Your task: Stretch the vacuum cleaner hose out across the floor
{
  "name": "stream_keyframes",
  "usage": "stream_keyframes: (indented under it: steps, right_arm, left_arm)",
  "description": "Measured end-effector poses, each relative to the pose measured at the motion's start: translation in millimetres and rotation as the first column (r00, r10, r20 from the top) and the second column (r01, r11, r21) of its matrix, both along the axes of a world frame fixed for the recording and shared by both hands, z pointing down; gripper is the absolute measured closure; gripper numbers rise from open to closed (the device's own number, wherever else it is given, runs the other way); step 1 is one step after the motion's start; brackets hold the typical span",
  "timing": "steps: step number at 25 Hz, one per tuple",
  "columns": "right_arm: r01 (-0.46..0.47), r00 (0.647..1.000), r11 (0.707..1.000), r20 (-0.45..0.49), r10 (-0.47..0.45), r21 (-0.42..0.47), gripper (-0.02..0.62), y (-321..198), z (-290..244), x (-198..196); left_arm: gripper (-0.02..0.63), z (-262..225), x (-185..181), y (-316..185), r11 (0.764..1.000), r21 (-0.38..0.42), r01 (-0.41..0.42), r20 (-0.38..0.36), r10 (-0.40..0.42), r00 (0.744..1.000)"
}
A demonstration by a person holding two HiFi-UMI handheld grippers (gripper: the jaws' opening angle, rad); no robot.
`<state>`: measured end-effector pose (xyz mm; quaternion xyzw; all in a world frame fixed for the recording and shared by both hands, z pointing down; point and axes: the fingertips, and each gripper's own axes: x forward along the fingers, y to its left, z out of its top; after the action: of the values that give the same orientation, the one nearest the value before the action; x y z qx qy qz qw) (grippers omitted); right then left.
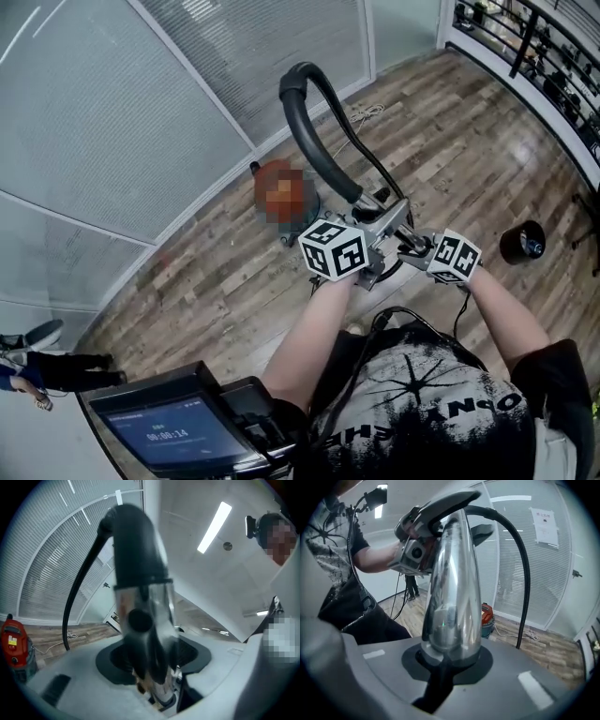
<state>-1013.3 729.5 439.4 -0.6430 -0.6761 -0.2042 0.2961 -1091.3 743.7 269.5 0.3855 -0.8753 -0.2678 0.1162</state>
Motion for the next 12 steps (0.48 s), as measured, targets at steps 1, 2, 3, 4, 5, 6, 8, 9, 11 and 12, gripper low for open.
stream_keyframes:
  steps: [1,2,3,4,5,6,8,9,11,12]
  right_arm:
    - [0.003,1.000,1.000,0.013,-0.003,0.008,0.545,4,-1,7]
    - [-0.002,1.000,1.000,0.019,0.002,0.010,0.546,8,-2,11]
    - [-0.015,1.000,1.000,0.018,0.015,0.009,0.546,12,-3,14]
    - [-0.032,0.999,0.999,0.012,0.032,0.007,0.546,15,-4,15]
    - [-0.051,0.999,0.999,0.004,0.051,0.005,0.546,18,-5,16]
    - [-0.069,0.998,0.998,-0.005,0.069,0.002,0.545,20,-6,18]
    - [-0.105,0.994,0.994,-0.016,0.105,0.001,0.541,24,-4,23]
    - [-0.121,0.993,0.993,-0.018,0.121,0.007,0.540,23,-2,26]
    - [-0.148,0.989,0.989,-0.008,0.148,0.030,0.538,21,1,32]
    - [-0.161,0.987,0.986,0.003,0.161,0.043,0.538,19,3,34]
  left_arm:
    - [0.403,-3,2,0,1.000,-0.002,0.012,0.012,-0.012,1.000]
    - [0.425,-6,3,1,1.000,-0.001,0.026,0.027,-0.026,0.999]
    - [0.460,-9,4,4,1.000,0.009,0.028,0.035,-0.028,0.999]
    - [0.489,-12,5,5,1.000,0.025,0.017,0.035,-0.018,0.999]
    - [0.500,-14,5,5,0.999,0.040,-0.002,0.033,0.000,0.999]
    - [0.510,-16,5,5,0.999,0.049,-0.020,0.030,0.019,0.999]
    - [0.525,-15,7,3,0.998,0.052,-0.045,0.017,0.044,0.999]
    - [0.526,-13,9,2,0.997,0.050,-0.052,0.007,0.051,0.999]
    - [0.526,-9,16,1,0.997,0.059,-0.054,-0.008,0.054,0.998]
    - [0.526,-8,19,2,0.996,0.069,-0.051,-0.012,0.051,0.999]
